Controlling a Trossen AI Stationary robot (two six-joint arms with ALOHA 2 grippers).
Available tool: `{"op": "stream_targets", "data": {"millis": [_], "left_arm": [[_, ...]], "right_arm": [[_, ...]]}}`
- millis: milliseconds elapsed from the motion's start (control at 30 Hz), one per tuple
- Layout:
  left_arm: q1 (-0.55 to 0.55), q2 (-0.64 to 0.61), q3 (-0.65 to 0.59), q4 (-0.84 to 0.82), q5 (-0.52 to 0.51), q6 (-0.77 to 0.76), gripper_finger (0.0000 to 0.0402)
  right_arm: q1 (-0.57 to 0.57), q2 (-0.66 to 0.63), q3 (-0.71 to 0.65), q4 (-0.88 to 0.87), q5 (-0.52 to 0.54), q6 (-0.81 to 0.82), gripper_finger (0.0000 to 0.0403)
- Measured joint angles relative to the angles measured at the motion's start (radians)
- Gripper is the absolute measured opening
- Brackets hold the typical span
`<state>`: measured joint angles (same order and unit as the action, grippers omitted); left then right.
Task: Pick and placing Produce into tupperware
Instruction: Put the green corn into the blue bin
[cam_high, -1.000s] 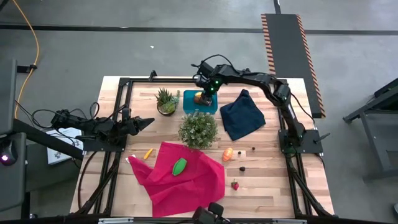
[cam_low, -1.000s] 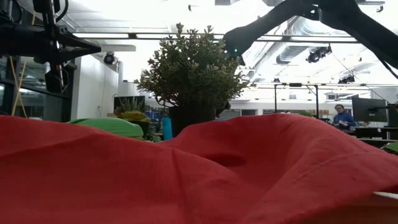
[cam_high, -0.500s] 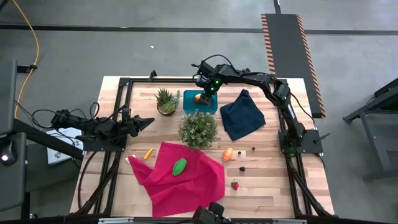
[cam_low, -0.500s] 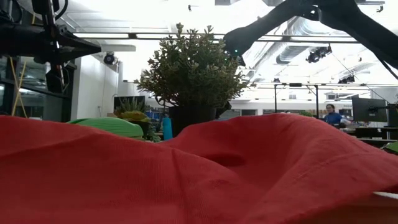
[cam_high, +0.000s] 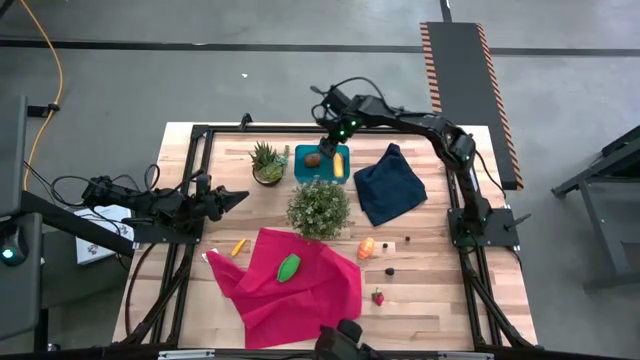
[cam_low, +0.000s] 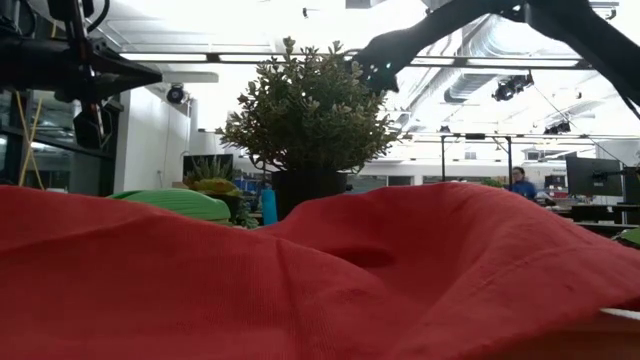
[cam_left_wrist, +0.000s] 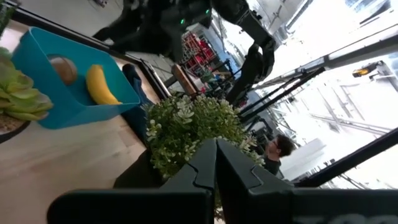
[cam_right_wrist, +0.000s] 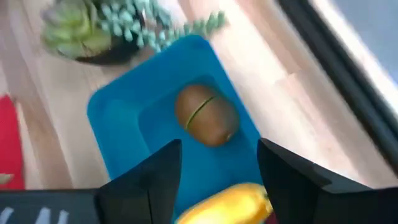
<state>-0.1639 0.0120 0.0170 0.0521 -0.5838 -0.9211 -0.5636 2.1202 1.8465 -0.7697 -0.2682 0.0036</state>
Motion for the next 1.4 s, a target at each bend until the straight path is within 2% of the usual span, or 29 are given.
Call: {"op": "stream_targets", "data": {"millis": [233, 700, 900, 1133, 1400], "left_arm": [[0.0, 0.0, 0.0, 0.0, 0.036, -0.004, 0.0001], [0.0, 0.0, 0.0, 0.0, 0.123, -0.004, 0.0001], [0.0, 0.0, 0.0, -0.003, 0.174, -0.004, 0.0001], [0.0, 0.0, 0.0, -0.005, 0.211, -0.004, 0.0001], [0.0, 0.0, 0.0, -0.01, 0.26, -0.003, 0.0001]], "right_arm": [[-0.027, -0.111, 0.0, -0.134, 0.148, -0.029, 0.0199], [-0.058, -0.24, -0.03, -0.507, 0.238, -0.01, 0.0199], [-0.035, -0.383, -0.275, -0.483, 0.234, 0.055, 0.0199], [0.008, -0.631, -0.621, -0.289, 0.193, 0.275, 0.0199], [0.113, -0.821, -0.804, -0.258, 0.186, 0.558, 0.0199]]}}
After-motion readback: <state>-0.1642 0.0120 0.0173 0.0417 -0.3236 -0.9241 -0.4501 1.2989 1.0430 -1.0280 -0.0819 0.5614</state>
